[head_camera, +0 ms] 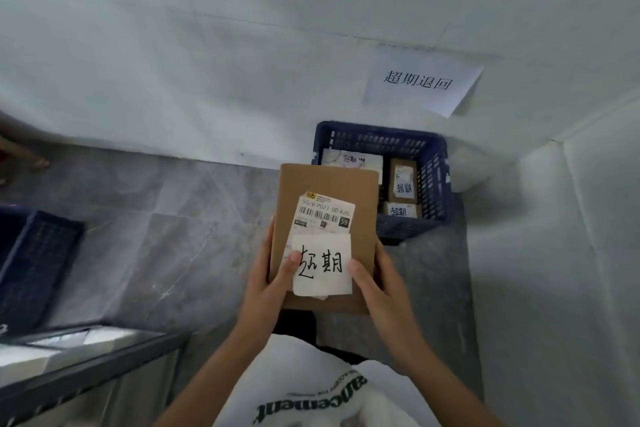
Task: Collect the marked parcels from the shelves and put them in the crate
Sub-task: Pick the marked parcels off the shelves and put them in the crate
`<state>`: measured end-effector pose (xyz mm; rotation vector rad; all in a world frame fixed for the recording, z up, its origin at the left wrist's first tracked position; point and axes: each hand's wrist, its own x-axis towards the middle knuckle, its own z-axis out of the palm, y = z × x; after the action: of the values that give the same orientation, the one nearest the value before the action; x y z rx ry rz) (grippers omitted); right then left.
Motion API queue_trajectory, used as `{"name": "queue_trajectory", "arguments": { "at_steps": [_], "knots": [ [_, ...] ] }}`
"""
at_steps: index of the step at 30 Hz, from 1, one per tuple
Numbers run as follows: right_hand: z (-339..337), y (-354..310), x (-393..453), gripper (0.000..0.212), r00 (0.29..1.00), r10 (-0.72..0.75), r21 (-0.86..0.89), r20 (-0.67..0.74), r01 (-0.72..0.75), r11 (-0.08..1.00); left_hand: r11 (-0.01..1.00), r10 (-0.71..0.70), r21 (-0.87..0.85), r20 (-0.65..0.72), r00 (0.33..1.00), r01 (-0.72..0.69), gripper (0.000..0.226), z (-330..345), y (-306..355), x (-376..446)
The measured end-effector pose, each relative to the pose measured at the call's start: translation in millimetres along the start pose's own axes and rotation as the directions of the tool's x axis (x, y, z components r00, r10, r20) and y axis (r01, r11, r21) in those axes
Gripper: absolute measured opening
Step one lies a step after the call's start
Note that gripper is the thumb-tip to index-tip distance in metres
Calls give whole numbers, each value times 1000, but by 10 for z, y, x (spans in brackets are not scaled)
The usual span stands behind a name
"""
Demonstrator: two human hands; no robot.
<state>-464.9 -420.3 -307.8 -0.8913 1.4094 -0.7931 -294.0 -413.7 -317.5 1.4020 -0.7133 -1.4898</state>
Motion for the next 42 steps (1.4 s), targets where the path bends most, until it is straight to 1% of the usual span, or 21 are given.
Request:
{"name": "queue_trajectory", "arguments": {
  "at_steps": [3,6,9,11,13,16,19,21,23,25,29,31,33,35,37,38,40,41,42],
  "knots": [
    [-65,-77,284,63,996,4,16,-87,-2,1000,998,-30,51,64,997,27,64,136,93,414],
    [-146,-180,484,62,984,37,69,-171,-26,997,995,-78,78,144,987,68,62,294,196,750],
    [-309,-300,685,60,968,62,79,-243,-44,996,989,-91,134,211,973,64,62,539,315,1085],
    [-461,-336,812,57,953,73,100,-293,-45,994,988,-100,137,253,962,67,64,744,347,1258],
    [-633,-375,922,54,939,81,107,-335,-47,993,986,-118,146,279,953,79,65,963,350,1410],
    [-946,-383,1136,53,924,99,127,-368,-56,990,973,-184,192,301,936,129,64,1312,256,1655],
    [-1337,-360,1410,52,903,119,130,-412,-71,989,963,-222,216,301,927,160,71,1714,141,1916],
    [-1625,-364,1602,48,904,124,124,-409,-79,989,962,-225,215,284,932,167,68,2007,64,2058],
    [-1949,-353,1820,45,917,143,101,-373,-113,988,963,-218,212,244,945,167,56,2315,-46,2208],
    [-2264,-301,2075,46,928,166,74,-334,-150,986,958,-233,216,211,949,187,52,2605,-168,2371],
    [-2768,-109,2601,48,944,196,-66,-264,-221,973,933,-274,279,144,951,227,49,3041,-487,2763],
    [-2922,33,2884,47,947,200,-146,-250,-241,959,922,-286,306,122,951,238,47,3173,-674,2963],
    [-3015,200,3173,52,944,207,-233,-256,-268,935,901,-308,346,87,947,261,49,3246,-882,3183],
    [-3047,429,3464,54,938,231,-310,-260,-308,899,869,-343,396,49,938,297,50,3253,-1097,3399],
    [-3036,632,3733,52,935,235,-345,-265,-319,883,835,-376,439,18,926,331,58,3241,-1372,3634],
    [-3021,731,3863,52,936,229,-356,-267,-317,879,793,-397,499,-8,918,348,64,3227,-1522,3764],
    [-2992,959,4102,52,934,242,-366,-262,-328,871,647,-439,651,-107,892,397,69,3191,-1795,4006],
    [-2975,1080,4211,54,935,250,-364,-251,-331,871,613,-456,660,-152,877,433,68,3163,-1939,4121],
    [-2964,1194,4308,56,934,265,-351,-239,-337,873,628,-467,632,-159,870,453,69,3135,-2054,4216]
  ]
}}
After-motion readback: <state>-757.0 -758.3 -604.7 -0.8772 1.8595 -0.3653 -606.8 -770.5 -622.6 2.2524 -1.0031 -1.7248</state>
